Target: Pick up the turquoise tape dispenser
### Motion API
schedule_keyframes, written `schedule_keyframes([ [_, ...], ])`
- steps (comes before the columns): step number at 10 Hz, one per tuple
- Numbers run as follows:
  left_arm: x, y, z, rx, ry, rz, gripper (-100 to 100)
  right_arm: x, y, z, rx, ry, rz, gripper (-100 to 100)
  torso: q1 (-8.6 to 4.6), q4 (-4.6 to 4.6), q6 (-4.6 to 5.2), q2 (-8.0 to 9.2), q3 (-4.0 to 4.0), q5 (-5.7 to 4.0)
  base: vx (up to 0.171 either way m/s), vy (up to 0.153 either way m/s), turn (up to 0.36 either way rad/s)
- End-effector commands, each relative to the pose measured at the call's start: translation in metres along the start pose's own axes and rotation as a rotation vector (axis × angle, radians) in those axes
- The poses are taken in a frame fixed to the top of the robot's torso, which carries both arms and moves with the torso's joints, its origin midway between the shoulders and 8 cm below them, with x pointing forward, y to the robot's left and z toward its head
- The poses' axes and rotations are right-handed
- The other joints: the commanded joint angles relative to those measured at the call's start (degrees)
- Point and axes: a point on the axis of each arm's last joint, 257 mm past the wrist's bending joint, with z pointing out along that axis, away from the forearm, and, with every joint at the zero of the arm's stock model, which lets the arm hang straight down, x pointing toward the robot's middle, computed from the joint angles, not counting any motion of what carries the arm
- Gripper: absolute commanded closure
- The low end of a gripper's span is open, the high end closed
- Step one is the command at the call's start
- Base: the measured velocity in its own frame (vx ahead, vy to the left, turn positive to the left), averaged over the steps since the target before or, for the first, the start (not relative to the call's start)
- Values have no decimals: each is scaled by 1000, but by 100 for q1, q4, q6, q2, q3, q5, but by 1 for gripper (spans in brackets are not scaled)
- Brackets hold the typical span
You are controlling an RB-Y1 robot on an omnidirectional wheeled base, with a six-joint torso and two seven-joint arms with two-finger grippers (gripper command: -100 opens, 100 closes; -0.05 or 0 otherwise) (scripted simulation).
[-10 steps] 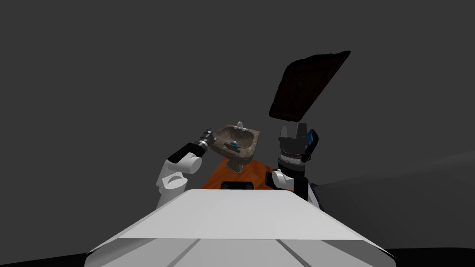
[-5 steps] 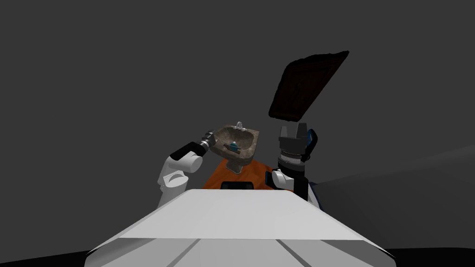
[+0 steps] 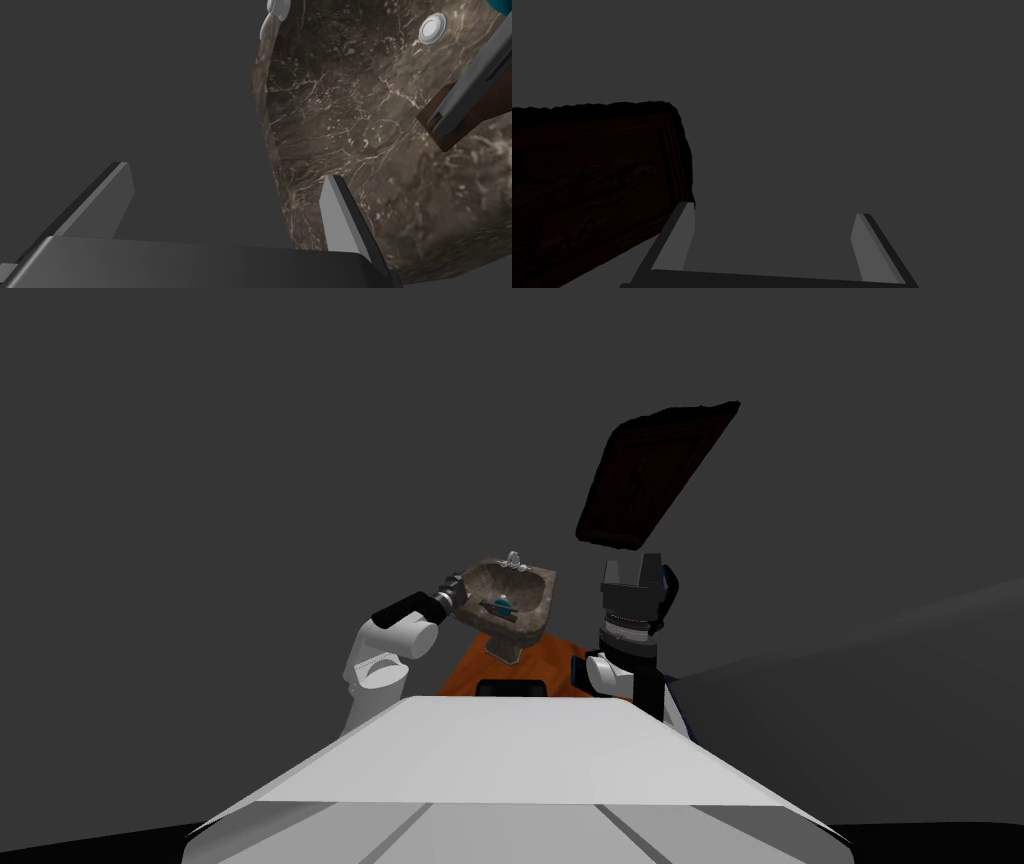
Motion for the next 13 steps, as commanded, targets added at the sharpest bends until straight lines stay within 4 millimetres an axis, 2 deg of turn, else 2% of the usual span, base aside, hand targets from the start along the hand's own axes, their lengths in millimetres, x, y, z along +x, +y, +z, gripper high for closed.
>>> schedule_keyframes([
  [1,-1,7,0,-29,-5,-3,-100,0,0,0,0,0,0,0,0,0,0,0,0,0,12,12,13],
  [4,8,17,0,-93,1,-34,-100,0,0,0,0,0,0,0,-1,0,0,2,1,0,23,13,-86],
  [13,11,56,-8,-280,-29,-75,-100,0,0,0,0,0,0,0,-9,1,1,5,3,-2,17,5,-52],
])
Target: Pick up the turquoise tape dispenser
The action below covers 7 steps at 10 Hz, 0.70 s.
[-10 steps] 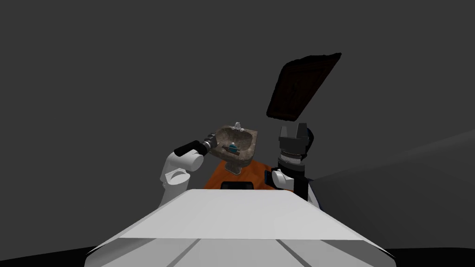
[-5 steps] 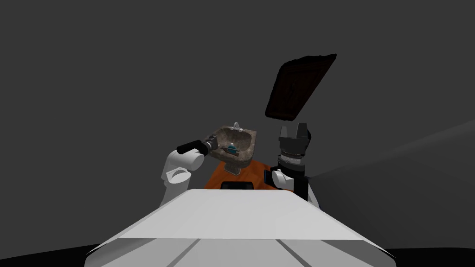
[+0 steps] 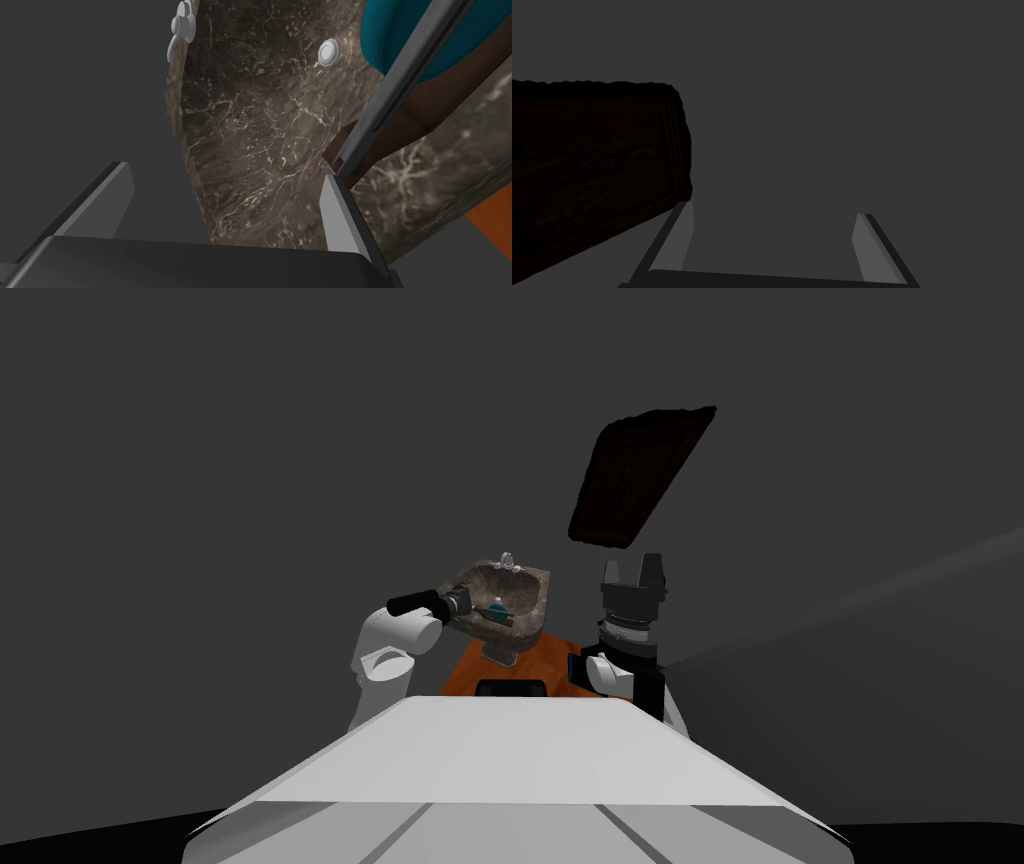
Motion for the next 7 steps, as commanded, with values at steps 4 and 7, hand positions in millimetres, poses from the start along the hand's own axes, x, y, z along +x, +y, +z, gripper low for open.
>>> schedule_keyframes([
  [4,1,21,-2,-98,-22,-28,-100,0,0,0,0,0,0,0,-1,0,1,0,0,0,14,-2,-64],
  [7,3,34,-5,-156,-37,-52,-100,0,0,0,0,0,0,0,-3,0,-1,1,1,-1,14,-9,-62],
])
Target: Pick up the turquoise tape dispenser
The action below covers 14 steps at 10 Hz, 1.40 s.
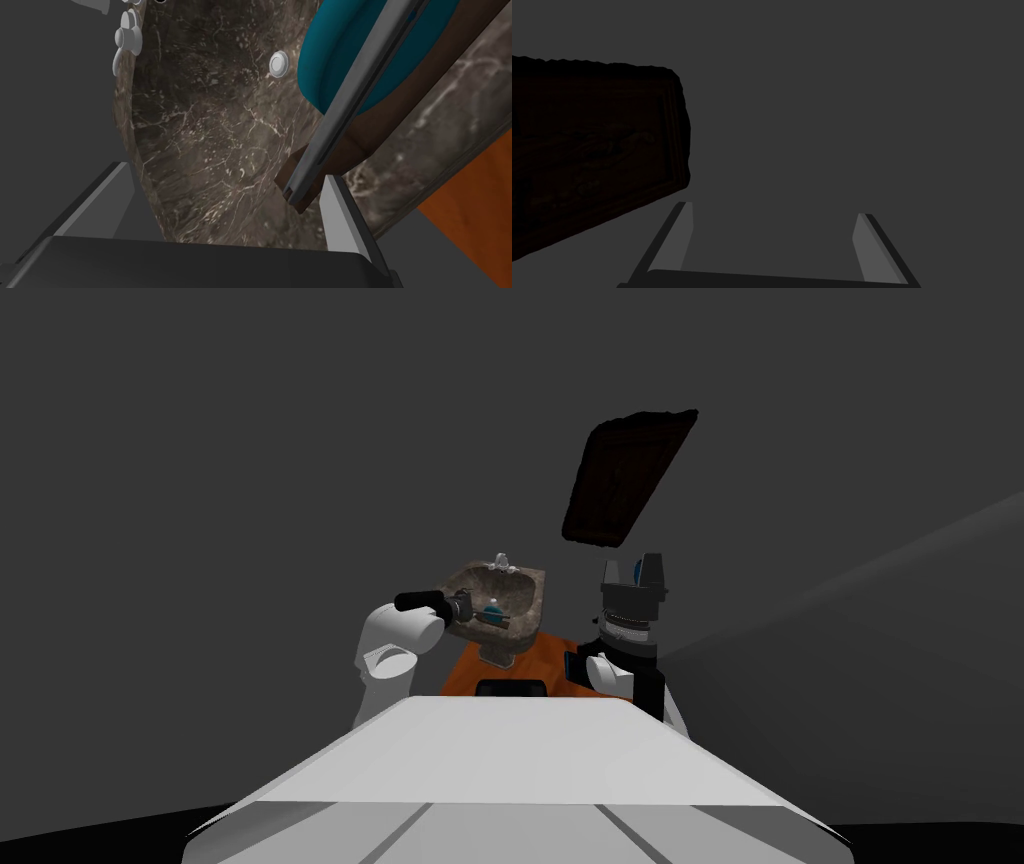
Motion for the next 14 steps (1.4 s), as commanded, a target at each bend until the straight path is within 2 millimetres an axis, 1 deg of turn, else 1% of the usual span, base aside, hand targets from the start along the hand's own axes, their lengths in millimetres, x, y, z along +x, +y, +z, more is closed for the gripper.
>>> schedule_keyframes([
  [1,-2,7,0,-30,-11,-8,-100,0,0,0,0,0,0,0,0,0,0,0,0,0,13,-9,-38],
  [7,-2,33,-7,-140,-55,-46,-100,0,0,0,0,0,0,0,-3,0,-2,-1,-1,-1,17,-19,-57],
  [9,-2,38,-10,-161,-65,-53,-100,0,0,0,0,0,0,0,-7,0,0,-1,-1,-2,18,-25,-57],
  [14,-4,54,-26,-224,-104,-71,-100,0,0,0,0,0,0,0,-6,0,-2,2,1,-1,12,-24,-40],
])
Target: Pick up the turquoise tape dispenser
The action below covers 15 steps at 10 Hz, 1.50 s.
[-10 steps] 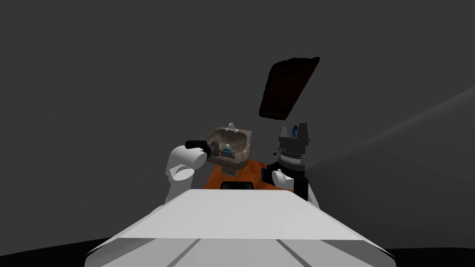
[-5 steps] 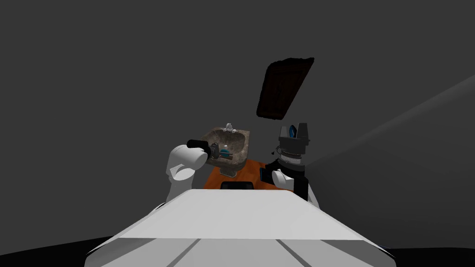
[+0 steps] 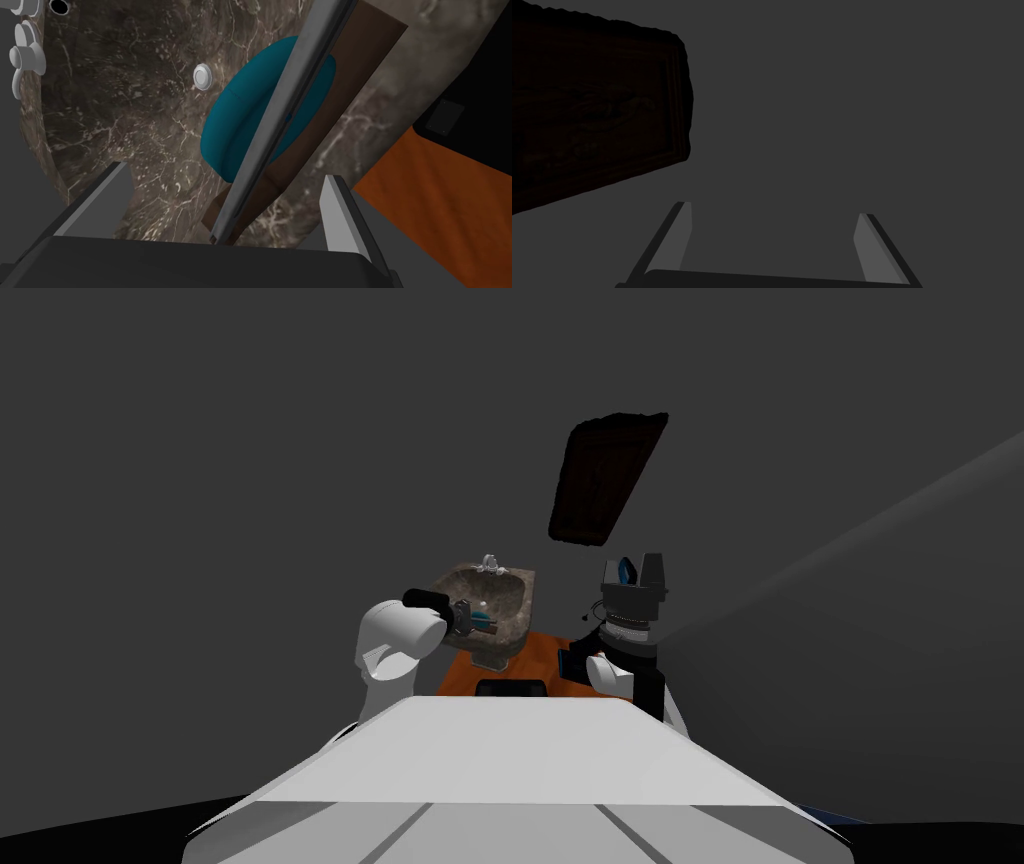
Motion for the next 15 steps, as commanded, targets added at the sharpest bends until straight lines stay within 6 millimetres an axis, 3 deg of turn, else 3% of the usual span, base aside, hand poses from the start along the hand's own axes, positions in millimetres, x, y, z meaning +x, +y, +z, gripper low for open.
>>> schedule_keyframes([
  [1,-1,4,-4,-10,-7,-2,-100,0,0,0,0,0,0,0,0,0,0,0,0,0,10,-13,-12],
  [2,-1,3,-2,-6,-4,-1,-100,0,0,0,0,0,0,0,3,0,0,1,1,1,0,0,0],
  [3,-1,3,-2,-8,-6,-2,0,0,0,0,0,0,0,0,7,1,0,3,2,2,0,0,0],
  [4,-1,0,6,-8,-5,-2,-100,0,0,0,0,0,0,0,9,1,0,4,2,2,-7,-2,-3],
  [8,-2,-5,27,-8,-4,-3,-100,0,0,0,0,0,0,0,9,2,0,9,5,2,-12,-2,-3],
  [9,-1,-2,23,-9,-5,-3,-100,0,0,0,0,0,0,0,9,2,0,9,5,2,-5,-1,-1],
  [10,-1,-3,24,-7,-4,-3,100,0,0,0,0,0,0,0,9,2,0,7,4,2,0,0,0],
  [14,-1,-2,24,-9,-4,-1,100,0,0,0,0,0,0,0,10,4,-3,7,5,3,0,0,0],
  [15,-1,-2,24,-10,-4,-1,0,0,0,0,0,0,0,0,10,4,-3,8,6,3,0,0,0],
])
